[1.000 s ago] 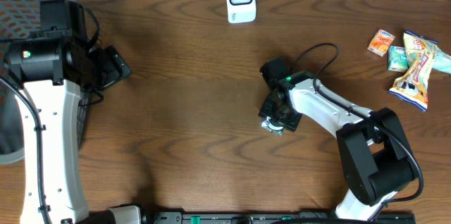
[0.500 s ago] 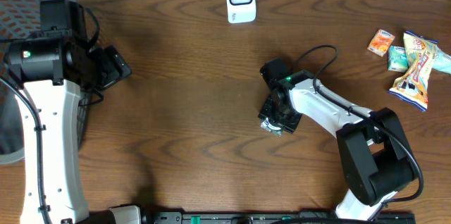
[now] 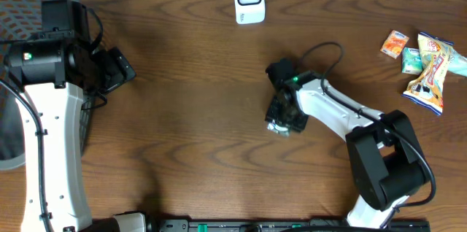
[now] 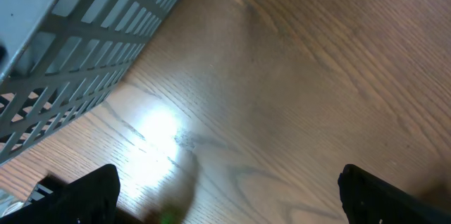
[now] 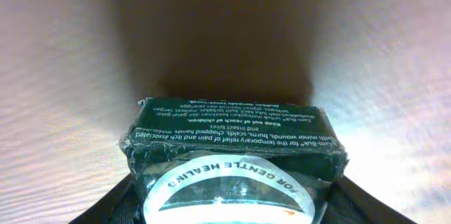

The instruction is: Scan the item barcode

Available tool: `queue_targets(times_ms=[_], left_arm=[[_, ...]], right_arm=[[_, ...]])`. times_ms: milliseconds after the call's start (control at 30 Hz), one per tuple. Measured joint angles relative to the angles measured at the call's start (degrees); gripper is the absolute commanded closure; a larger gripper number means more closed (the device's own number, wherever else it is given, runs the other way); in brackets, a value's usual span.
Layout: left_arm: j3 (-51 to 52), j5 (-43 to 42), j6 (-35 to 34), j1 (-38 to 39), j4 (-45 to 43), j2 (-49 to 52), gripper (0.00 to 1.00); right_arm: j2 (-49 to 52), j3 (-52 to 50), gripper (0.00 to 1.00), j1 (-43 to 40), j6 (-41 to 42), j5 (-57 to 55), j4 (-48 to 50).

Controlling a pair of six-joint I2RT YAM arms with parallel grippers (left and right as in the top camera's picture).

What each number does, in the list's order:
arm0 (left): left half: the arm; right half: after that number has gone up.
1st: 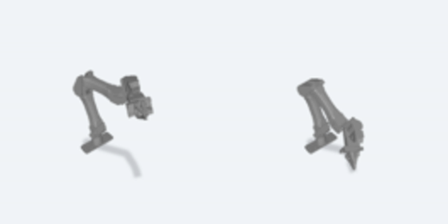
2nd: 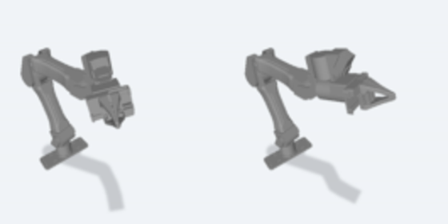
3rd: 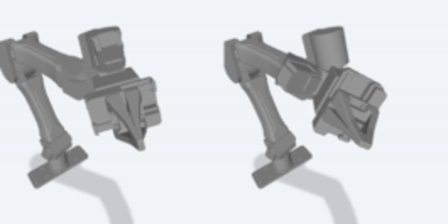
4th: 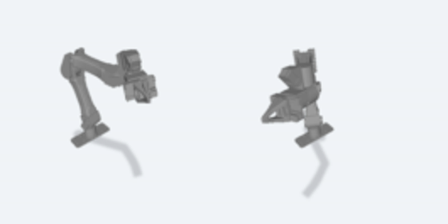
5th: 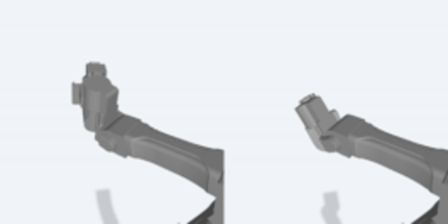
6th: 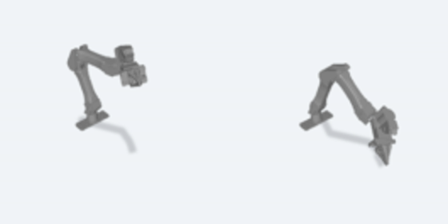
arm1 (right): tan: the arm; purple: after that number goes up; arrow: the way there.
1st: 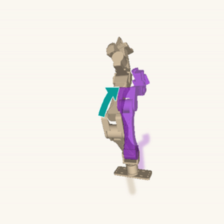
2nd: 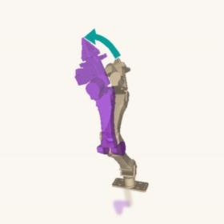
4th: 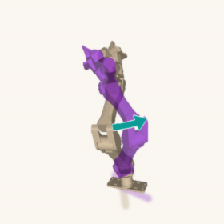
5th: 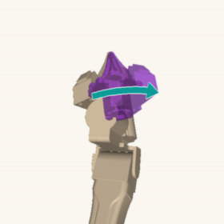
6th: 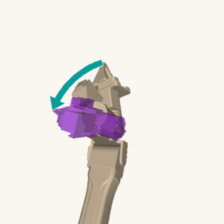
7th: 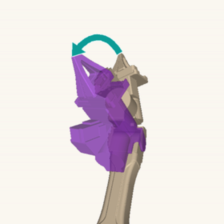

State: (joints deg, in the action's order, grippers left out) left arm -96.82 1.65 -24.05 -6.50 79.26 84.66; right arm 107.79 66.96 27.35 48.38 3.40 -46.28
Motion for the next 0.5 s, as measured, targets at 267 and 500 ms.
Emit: queue_targets(times_ms=[267,500], left_arm=[[0.0,0.0,0.0,0.0,0.0,0.0,0.02],[0.0,0.0,0.0,0.0,0.0,0.0,0.02]], right_arm=[[0.4,11.8,0.57,-0.8,-15.0,-0.2,5.0],[0.4,15.0,0.59,-0.8,-22.2,-3.3,15.0]])
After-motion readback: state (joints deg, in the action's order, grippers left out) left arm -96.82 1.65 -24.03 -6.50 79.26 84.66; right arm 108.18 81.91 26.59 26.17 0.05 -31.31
